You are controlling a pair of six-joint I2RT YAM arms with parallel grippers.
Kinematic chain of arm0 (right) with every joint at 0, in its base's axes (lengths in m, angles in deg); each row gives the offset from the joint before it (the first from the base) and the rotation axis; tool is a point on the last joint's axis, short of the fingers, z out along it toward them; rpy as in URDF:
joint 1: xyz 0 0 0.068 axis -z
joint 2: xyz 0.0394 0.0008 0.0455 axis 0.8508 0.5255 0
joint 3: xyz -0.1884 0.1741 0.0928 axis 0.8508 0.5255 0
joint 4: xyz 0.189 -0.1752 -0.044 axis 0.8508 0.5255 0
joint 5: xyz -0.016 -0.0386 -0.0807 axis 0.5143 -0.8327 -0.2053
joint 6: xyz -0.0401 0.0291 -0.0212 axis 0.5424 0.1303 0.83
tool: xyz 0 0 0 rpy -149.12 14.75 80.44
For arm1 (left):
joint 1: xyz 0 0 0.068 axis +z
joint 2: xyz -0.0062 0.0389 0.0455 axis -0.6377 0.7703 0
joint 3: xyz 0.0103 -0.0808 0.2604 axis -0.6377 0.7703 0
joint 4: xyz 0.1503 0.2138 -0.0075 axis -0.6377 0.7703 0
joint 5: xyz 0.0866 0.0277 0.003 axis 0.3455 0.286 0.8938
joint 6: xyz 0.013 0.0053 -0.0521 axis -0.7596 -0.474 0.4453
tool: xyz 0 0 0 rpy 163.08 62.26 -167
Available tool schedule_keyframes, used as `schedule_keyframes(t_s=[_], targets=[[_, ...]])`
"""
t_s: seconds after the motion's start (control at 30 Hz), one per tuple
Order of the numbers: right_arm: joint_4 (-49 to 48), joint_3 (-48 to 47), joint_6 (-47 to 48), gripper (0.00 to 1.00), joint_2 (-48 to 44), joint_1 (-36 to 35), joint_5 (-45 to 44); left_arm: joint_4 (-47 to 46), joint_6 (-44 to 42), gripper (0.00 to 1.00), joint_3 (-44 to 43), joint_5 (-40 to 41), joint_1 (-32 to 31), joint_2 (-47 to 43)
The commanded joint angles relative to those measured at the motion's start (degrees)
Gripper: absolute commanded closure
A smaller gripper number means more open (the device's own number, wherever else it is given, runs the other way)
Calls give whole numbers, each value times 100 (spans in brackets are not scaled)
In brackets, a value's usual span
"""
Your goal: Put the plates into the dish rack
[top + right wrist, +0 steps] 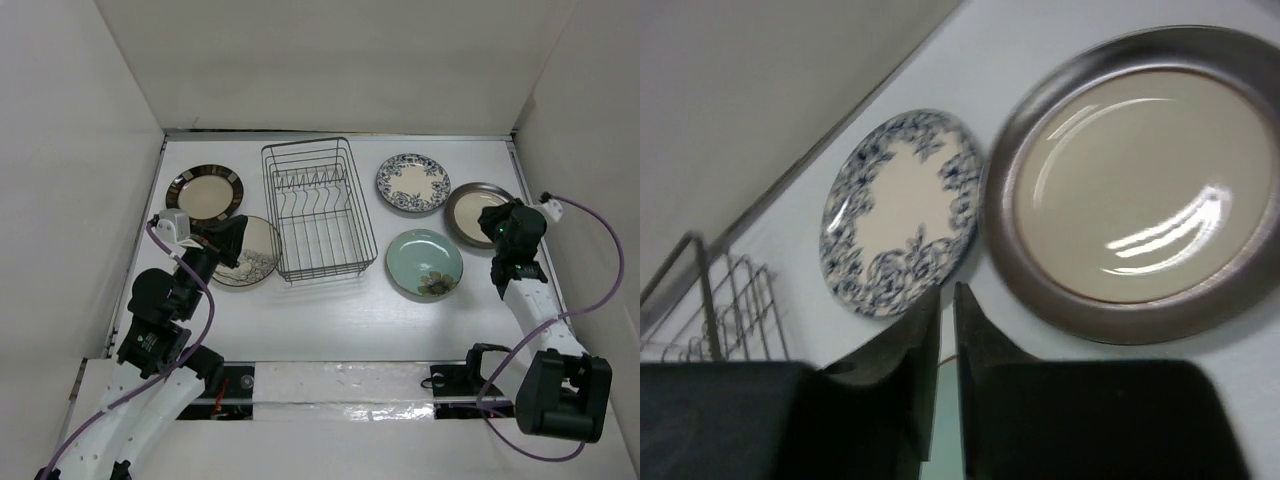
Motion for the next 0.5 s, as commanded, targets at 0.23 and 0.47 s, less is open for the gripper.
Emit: schedule_keyframes(t_s=[0.23, 0.47], targets=[[-650, 527, -1189, 39, 555, 1330, -839, -157, 28, 77, -131, -42, 21, 130], [-1291, 853, -1629, 40, 1267, 1981, -20, -157, 11, 55, -140, -51, 21, 113]])
